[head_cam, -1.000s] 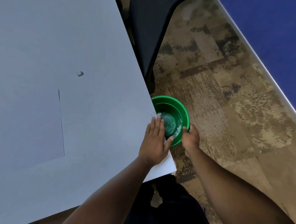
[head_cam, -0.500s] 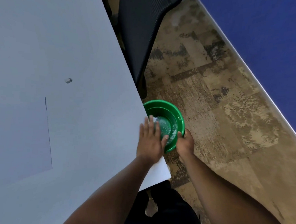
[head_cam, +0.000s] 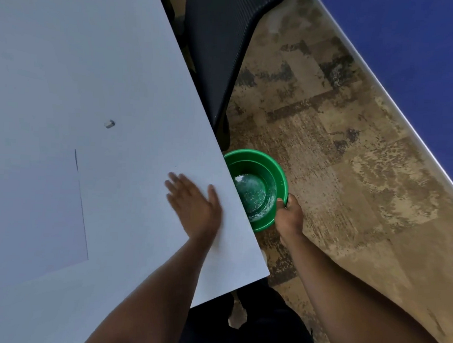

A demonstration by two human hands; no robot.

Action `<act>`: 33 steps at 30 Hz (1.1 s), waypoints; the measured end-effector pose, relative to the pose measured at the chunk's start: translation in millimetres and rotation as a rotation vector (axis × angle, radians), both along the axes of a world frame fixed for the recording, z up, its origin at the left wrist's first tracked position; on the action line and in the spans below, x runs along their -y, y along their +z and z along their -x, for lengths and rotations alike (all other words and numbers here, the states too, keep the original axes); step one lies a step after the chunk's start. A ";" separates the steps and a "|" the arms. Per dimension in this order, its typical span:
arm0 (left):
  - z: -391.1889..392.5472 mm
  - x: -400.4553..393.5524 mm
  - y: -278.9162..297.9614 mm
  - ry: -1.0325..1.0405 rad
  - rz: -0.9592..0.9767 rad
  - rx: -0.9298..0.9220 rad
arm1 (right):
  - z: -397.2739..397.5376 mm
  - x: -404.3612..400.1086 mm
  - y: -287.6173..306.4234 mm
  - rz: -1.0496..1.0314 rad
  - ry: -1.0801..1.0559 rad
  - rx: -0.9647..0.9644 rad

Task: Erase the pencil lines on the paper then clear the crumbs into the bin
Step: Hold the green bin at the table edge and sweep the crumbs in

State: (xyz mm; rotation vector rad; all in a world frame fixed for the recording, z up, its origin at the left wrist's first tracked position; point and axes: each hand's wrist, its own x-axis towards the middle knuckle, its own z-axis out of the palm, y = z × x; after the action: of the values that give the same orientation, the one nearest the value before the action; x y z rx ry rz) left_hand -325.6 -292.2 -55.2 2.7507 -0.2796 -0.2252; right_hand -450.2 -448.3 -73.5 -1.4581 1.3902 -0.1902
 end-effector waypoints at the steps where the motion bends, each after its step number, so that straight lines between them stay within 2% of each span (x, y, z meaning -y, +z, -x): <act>1: -6.7 -5.5 -2.0 0.090 -0.028 -0.017 | -0.4 -0.8 -1.4 0.000 -0.002 0.003; 3: -13.4 -11.0 -4.1 0.151 -0.067 -0.069 | -0.5 -3.3 -2.0 -0.008 0.000 0.001; 5: -10.4 -8.7 -4.2 0.058 -0.084 -0.068 | -1.1 -4.7 -3.4 -0.018 -0.003 -0.002; 8: 11.4 -2.1 -6.2 -0.298 -0.031 0.015 | -2.8 -6.4 -4.9 -0.026 -0.002 -0.002; 13: 40.5 10.6 3.5 -0.798 0.133 -0.068 | -7.7 -8.4 -2.8 -0.024 -0.015 0.015; 15: 35.6 8.6 2.7 -0.801 0.134 0.007 | -9.1 -6.9 -1.9 -0.031 -0.022 0.018; 18: 4.2 -1.1 -2.9 -0.469 0.012 0.104 | -8.3 -4.0 -3.8 -0.045 -0.009 0.003; 20: -24.5 -9.7 -5.6 -0.250 -0.055 0.079 | -8.0 -2.8 -6.1 -0.041 -0.006 0.005; 21: -35.1 -12.3 -6.3 -0.224 -0.091 0.046 | -8.2 -2.6 -7.3 -0.043 -0.013 0.006; 23: -38.7 -13.0 -6.7 -0.313 -0.155 -0.002 | -8.3 -3.2 -8.9 -0.039 -0.019 -0.004; 26: -16.8 -5.7 -2.4 -0.566 -0.204 -0.010 | -8.7 -4.1 -11.2 -0.027 -0.016 -0.018; 30: 2.7 5.2 3.2 -0.985 -0.111 -0.021 | -10.6 -4.1 -11.1 -0.027 -0.032 -0.002; 32: 2.7 7.3 7.1 -1.029 -0.023 0.001 | -11.0 -1.7 -11.3 -0.013 -0.030 -0.008; 33: 0.3 6.7 7.7 -0.962 0.017 0.008 | -10.9 -0.6 -11.5 -0.009 -0.022 -0.017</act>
State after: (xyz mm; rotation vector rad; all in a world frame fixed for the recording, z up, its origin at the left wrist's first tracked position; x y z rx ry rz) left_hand -325.9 -298.9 -47.4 2.3713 -1.5670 -0.4377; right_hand -439.3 -447.7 -85.0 -1.4399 1.4197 -0.1859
